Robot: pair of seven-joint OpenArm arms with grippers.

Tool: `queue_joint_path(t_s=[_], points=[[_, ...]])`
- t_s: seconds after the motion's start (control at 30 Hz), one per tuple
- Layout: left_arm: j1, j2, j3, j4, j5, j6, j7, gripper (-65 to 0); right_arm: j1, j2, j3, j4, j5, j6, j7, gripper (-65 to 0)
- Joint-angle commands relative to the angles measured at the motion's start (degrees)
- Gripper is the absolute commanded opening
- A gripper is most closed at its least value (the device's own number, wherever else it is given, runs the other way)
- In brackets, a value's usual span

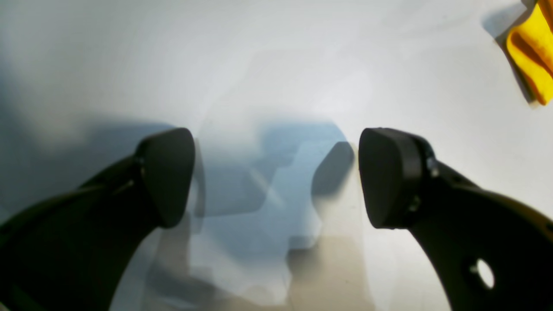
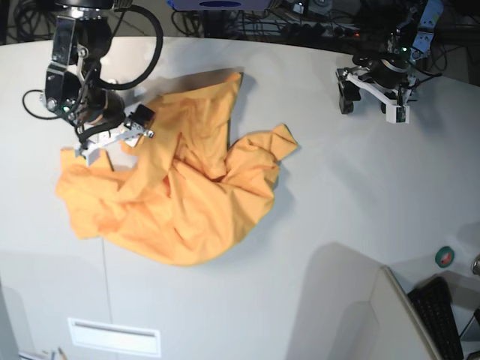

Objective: Layout the t-shirt on the table in an organized manner, then fold the t-shirt properly
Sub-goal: 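Grasp a shirt corner with the right gripper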

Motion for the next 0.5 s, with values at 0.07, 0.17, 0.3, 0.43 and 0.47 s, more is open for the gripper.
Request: queue_joint_path(t_s=[0.07, 0.17, 0.3, 0.43, 0.47], points=[[0.1, -0.8, -0.2, 0.4, 0.0, -0.2, -0.7, -8.1, -0.4, 0.2, 0.0, 0.8, 0.9, 0.1, 3.0, -28.2], [0.1, -0.8, -0.2, 0.9, 0.0, -0.2, -0.7, -8.1, -1.2, 0.3, 0.0, 0.7, 0.9, 0.1, 4.9, -28.4], [0.1, -0.8, -0.2, 0.7, 0.0, -0.2, -0.7, -8.1, -1.3, 0.3, 0.0, 0.7, 0.9, 0.1, 5.3, -40.1], [0.1, -0.8, -0.2, 0.6, 0.0, -0.2, -0.7, -8.1, -1.1, 0.2, -0.2, 0.6, 0.9, 0.2, 5.3, -51.0], [0.1, -0.8, -0.2, 0.6, 0.0, -0.2, -0.7, -8.1, -1.1, 0.0, -0.2, 0.3, 0.9, 0.2, 5.3, -50.9]])
